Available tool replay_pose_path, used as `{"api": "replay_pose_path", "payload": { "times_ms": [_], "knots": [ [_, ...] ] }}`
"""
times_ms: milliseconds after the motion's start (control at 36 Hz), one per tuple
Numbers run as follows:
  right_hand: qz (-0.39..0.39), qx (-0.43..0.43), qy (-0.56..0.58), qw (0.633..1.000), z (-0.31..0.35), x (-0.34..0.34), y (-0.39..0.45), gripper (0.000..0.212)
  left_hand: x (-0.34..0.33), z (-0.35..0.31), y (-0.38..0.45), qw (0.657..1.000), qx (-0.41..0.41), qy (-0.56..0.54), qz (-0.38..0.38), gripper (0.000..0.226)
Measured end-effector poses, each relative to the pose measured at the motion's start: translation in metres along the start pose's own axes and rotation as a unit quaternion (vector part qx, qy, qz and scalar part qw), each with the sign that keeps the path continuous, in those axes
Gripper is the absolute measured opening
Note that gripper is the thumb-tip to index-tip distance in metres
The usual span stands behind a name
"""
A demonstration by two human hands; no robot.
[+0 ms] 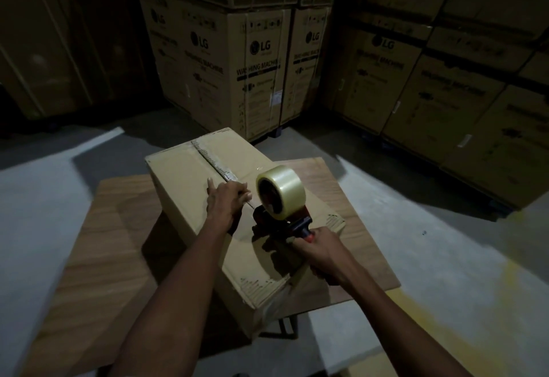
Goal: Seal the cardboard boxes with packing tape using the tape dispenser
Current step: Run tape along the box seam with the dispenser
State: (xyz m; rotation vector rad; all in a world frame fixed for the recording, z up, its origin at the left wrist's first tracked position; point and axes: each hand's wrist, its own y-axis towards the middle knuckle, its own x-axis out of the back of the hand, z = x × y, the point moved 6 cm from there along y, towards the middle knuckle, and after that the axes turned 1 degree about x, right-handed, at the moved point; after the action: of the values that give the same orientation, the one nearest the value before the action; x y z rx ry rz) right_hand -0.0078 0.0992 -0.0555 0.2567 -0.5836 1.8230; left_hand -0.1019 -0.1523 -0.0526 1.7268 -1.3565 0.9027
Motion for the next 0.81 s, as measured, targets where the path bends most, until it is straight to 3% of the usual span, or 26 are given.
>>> {"api": "replay_pose_path", "payload": {
  "times_ms": [278, 389, 500, 694, 806],
  "knots": [
    [-0.031, 0.005, 0.012, 0.999, -0.001, 0.001, 0.001, 0.041, -0.001, -0.014, -0.018, 0.999, -0.017, -0.036, -0.002, 0.015],
    [-0.035, 0.003, 0.001, 0.999, -0.002, 0.000, -0.001, 0.042, -0.004, -0.009, -0.024, 0.998, 0.001, -0.060, -0.006, 0.023],
    [-0.027, 0.012, -0.028, 0.999, -0.004, -0.001, 0.000, 0.033, -0.002, -0.010, -0.024, 0.999, 0.014, -0.036, 0.005, 0.021],
    [0.003, 0.009, -0.013, 1.000, 0.002, 0.008, -0.013, 0.044, 0.000, -0.015, -0.029, 1.000, 0.020, -0.019, 0.006, 0.019],
    [0.003, 0.020, -0.011, 1.000, -0.011, 0.018, -0.024, 0.033, 0.001, -0.016, -0.029, 1.000, 0.017, -0.022, 0.005, 0.020]
  ]
}}
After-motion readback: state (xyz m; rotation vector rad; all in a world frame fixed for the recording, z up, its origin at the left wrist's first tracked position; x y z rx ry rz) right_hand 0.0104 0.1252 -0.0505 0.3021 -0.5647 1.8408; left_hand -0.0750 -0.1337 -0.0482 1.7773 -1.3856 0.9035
